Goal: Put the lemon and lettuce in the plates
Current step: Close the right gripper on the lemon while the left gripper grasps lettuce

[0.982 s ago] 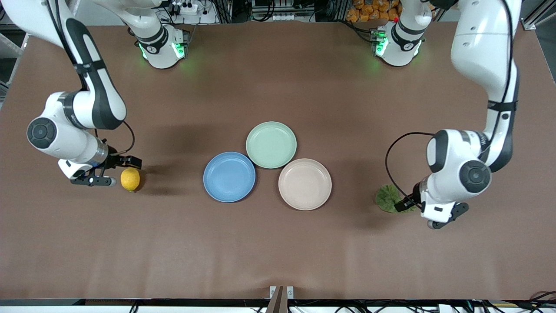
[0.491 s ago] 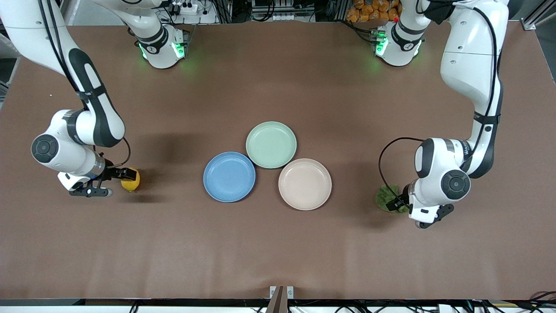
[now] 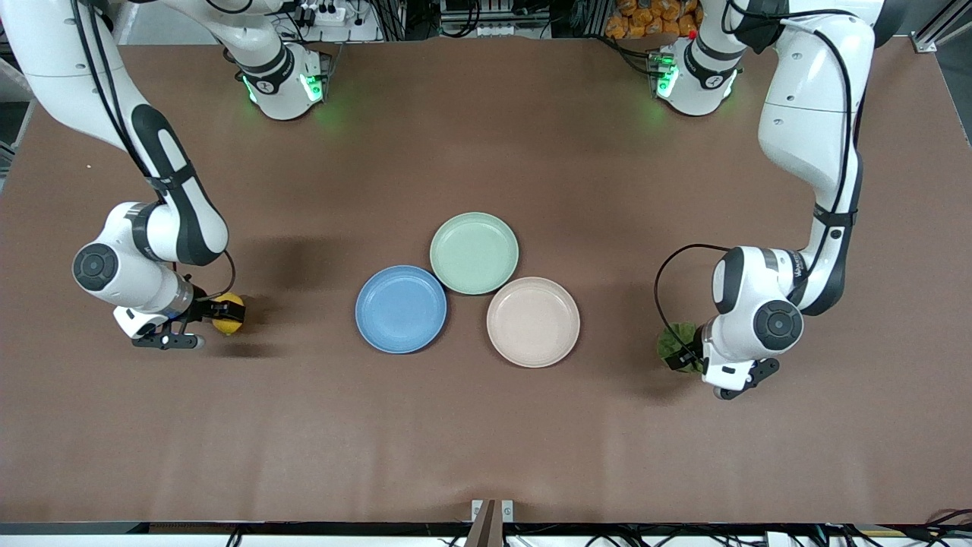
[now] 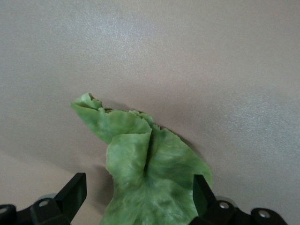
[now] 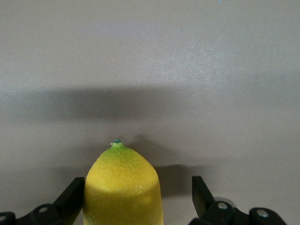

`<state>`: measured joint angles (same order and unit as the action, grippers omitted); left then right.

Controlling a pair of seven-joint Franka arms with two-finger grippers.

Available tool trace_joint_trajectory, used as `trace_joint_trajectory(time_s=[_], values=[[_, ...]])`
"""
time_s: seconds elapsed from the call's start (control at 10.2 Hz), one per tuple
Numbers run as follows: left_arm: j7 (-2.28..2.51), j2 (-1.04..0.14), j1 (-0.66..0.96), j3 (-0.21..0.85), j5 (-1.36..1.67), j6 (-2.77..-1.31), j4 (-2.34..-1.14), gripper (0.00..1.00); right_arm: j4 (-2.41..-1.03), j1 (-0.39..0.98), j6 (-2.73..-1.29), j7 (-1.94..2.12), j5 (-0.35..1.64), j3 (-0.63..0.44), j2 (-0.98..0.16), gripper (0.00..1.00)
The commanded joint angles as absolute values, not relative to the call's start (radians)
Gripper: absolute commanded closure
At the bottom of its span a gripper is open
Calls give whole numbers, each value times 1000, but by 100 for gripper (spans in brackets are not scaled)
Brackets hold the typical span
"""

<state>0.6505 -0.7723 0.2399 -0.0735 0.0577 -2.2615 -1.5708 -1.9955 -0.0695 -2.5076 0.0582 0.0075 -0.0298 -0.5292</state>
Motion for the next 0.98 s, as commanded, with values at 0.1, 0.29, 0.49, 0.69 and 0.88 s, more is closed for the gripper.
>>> trace_joint_trajectory(time_s=[0.1,0.29,0.49,0.69,0.88], values=[[654,-792,250,-83,60,-2281,-1565,0,-1986,-66,-2523,54,23,-32,-548,5],[652,-799,253,-83,52,-2286,-1566,0,-1993,-45,-2516,-41,49,-32,-545,17],[670,-798,259,-81,23,-2309,-1566,68,-1993,-32,-2513,-58,51,-32,-545,40],[715,-792,258,-83,25,-2309,-1566,100,-1993,-31,-2508,-66,51,-32,-545,66],[713,-782,258,-83,25,-2307,-1565,100,-1991,-29,-2507,-66,52,-34,-543,87]])
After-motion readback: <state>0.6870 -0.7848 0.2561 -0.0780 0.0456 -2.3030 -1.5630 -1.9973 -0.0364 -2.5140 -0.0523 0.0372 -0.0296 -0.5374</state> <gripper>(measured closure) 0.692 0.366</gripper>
